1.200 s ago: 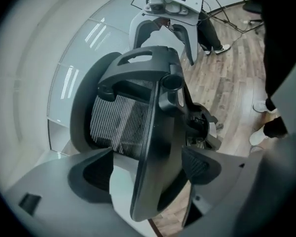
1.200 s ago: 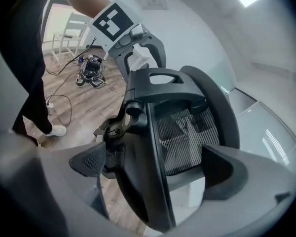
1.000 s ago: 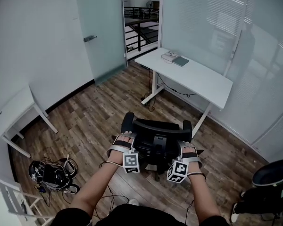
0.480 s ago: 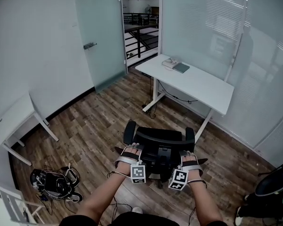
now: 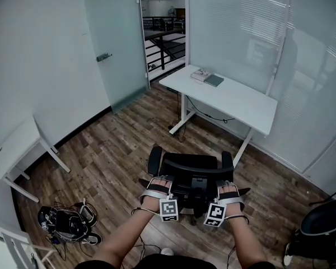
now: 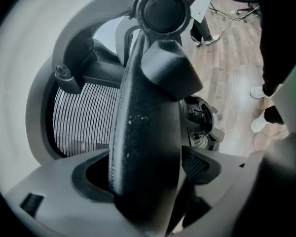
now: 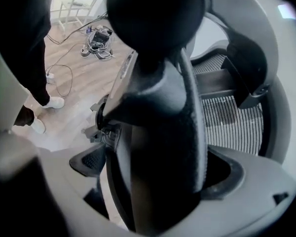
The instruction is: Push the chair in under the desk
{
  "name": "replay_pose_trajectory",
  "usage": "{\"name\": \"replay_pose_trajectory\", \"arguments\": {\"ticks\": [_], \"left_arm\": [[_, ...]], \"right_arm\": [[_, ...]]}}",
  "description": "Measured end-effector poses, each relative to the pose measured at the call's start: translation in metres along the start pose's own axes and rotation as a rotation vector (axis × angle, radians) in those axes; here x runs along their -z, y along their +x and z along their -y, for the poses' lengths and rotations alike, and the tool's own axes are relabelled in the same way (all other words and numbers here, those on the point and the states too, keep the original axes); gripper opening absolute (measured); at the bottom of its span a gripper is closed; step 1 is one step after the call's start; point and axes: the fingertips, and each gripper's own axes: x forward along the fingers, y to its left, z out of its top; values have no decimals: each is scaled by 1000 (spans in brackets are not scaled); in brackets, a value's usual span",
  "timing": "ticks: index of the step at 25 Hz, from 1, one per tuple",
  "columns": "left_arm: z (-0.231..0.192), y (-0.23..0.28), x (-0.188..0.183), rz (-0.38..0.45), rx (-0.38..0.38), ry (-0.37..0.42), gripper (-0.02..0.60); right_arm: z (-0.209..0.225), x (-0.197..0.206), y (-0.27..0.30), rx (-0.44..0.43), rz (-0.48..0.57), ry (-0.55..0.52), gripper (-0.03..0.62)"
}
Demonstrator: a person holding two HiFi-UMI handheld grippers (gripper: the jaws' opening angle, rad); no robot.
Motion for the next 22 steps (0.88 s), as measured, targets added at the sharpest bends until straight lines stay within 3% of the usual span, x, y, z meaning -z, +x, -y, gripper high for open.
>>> {"name": "replay_pose_trajectory", "arguments": {"ticks": [9,14,22], "left_arm": [[-7,10,1,31,-19,18,431],[-20,20,6,41,-57,27,431],[-34,52,7,47,13,28,431]], "right_arm": [[6,2,10,2,-18,12,580],[13,0,18,-19,-35,36,540],[34,8,44,-11,-50,45,540]]}}
